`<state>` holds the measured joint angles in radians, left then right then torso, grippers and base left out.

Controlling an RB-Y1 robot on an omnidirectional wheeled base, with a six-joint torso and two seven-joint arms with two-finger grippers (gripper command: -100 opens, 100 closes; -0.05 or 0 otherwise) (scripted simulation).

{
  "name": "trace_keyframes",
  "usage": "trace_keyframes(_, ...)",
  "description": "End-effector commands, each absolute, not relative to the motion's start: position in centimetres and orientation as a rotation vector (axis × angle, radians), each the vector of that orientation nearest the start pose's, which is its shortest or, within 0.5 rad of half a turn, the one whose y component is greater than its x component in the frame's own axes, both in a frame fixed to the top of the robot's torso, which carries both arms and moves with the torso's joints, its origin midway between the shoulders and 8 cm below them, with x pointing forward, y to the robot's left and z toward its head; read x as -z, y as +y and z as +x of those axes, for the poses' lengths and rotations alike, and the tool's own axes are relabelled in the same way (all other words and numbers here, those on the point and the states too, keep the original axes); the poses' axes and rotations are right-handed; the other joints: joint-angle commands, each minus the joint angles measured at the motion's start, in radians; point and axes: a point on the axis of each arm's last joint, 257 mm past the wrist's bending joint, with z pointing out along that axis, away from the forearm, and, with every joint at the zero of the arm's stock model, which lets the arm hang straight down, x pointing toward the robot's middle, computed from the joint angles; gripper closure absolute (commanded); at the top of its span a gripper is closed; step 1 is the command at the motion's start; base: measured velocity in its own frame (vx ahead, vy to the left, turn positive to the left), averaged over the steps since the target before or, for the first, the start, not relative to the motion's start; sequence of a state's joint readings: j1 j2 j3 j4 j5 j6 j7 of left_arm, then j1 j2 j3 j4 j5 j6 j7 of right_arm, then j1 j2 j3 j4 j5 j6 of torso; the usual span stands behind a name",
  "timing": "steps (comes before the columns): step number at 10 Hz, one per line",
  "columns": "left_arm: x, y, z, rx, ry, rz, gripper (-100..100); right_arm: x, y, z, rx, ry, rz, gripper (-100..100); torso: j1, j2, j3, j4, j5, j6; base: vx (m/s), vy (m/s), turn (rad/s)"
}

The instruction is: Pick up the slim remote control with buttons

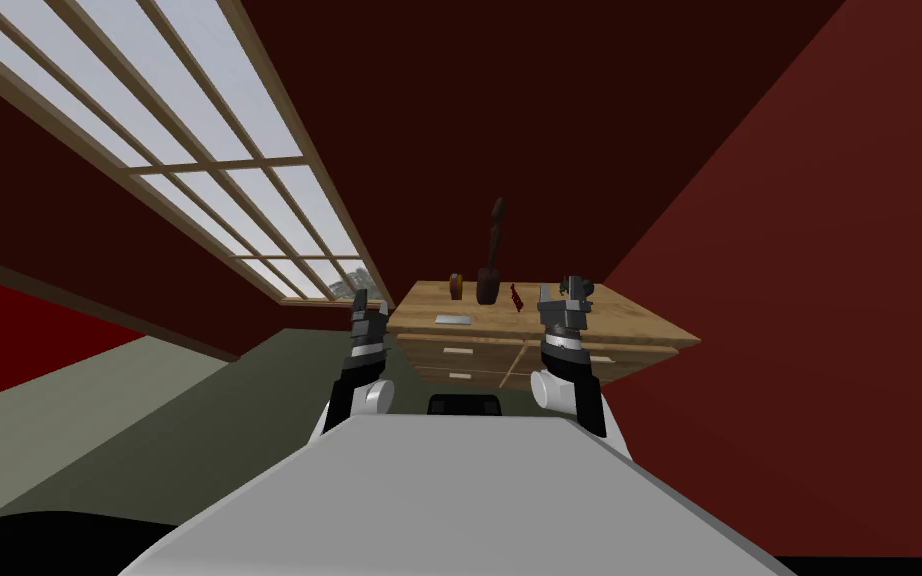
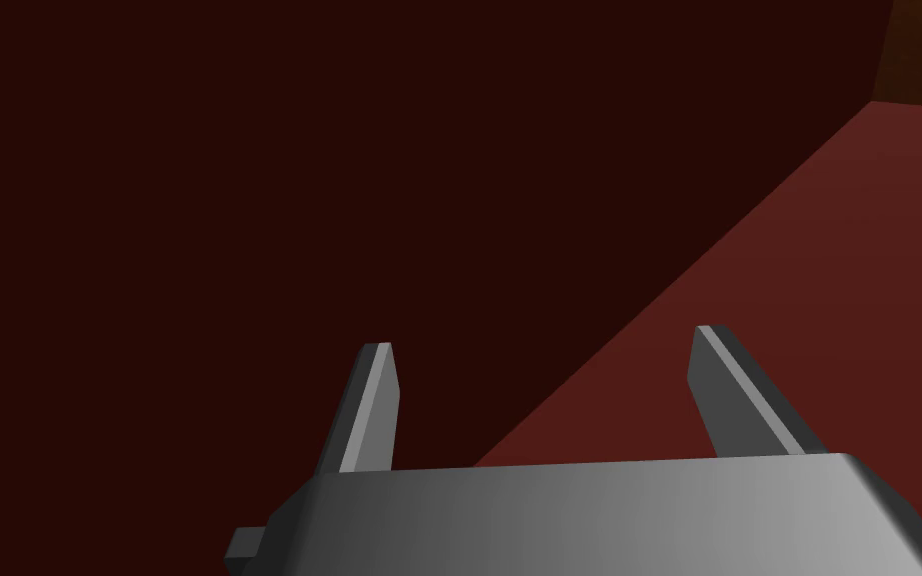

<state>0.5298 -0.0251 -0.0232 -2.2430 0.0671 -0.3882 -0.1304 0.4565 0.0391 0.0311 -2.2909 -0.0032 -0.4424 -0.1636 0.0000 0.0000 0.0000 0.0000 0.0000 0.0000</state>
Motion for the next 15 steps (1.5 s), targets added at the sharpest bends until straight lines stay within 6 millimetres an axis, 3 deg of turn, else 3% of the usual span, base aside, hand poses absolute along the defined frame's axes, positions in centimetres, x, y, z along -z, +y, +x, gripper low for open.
trace_keyframes(1, 2.8, 28.5, 37.1, 1.205, 0.749, -0.790, -100, -3.3, -26.9, 35.5, -1.501, 0.534, 0.758, 0, 0.000, 0.000, 0.000, 0.000, 0.000, 0.000, -0.012, 0.010, 0.000)
trace_keyframes(6, 5.2, 27.3, 41.8, 1.231, 0.899, -0.794, -100, -3.3, -26.9, 35.5, -1.501, 0.534, 0.758, 0, 0.003, 0.004, 0.002, 0.001, 0.001, 0.000, -0.063, 0.032, -0.001)
trace_keyframes(7, 4.9, 27.1, 42.0, 1.235, 0.895, -0.789, -100, -3.3, -26.9, 35.5, -1.501, 0.534, 0.758, 0, 0.004, 0.005, 0.003, 0.001, 0.001, 0.000, -0.062, 0.043, -0.004)
trace_keyframes(9, 6.3, 26.9, 44.5, 1.242, 0.951, -0.820, -100, -3.3, -26.9, 35.5, -1.501, 0.534, 0.758, 0, 0.003, 0.003, 0.002, 0.001, 0.001, 0.000, -0.066, 0.040, 0.001)
trace_keyframes(10, 6.1, 26.7, 44.9, 1.245, 0.955, -0.820, -100, -3.3, -26.9, 35.5, -1.501, 0.534, 0.758, 0, 0.003, 0.005, 0.003, 0.001, 0.001, 0.000, -0.063, 0.033, -0.003)
trace_keyframes(11, 7.2, 26.7, 46.2, 1.242, 0.988, -0.848, -100, -3.3, -26.9, 35.5, -1.501, 0.534, 0.758, 0, 0.002, 0.004, 0.002, 0.001, 0.001, 0.000, -0.052, 0.032, 0.003)
trace_keyframes(14, 7.3, 26.2, 48.3, 1.252, 1.019, -0.866, -100, -3.3, -26.9, 35.5, -1.501, 0.534, 0.758, 0, 0.002, 0.003, 0.002, 0.001, 0.000, 0.000, -0.055, 0.024, 0.000)
trace_keyframes(15, 8.5, 26.2, 49.7, 1.246, 1.054, -0.900, -100, -3.3, -26.9, 35.5, -1.501, 0.534, 0.758, 0, 0.002, 0.003, 0.002, 0.001, 0.000, 0.000, -0.062, 0.028, 0.006)
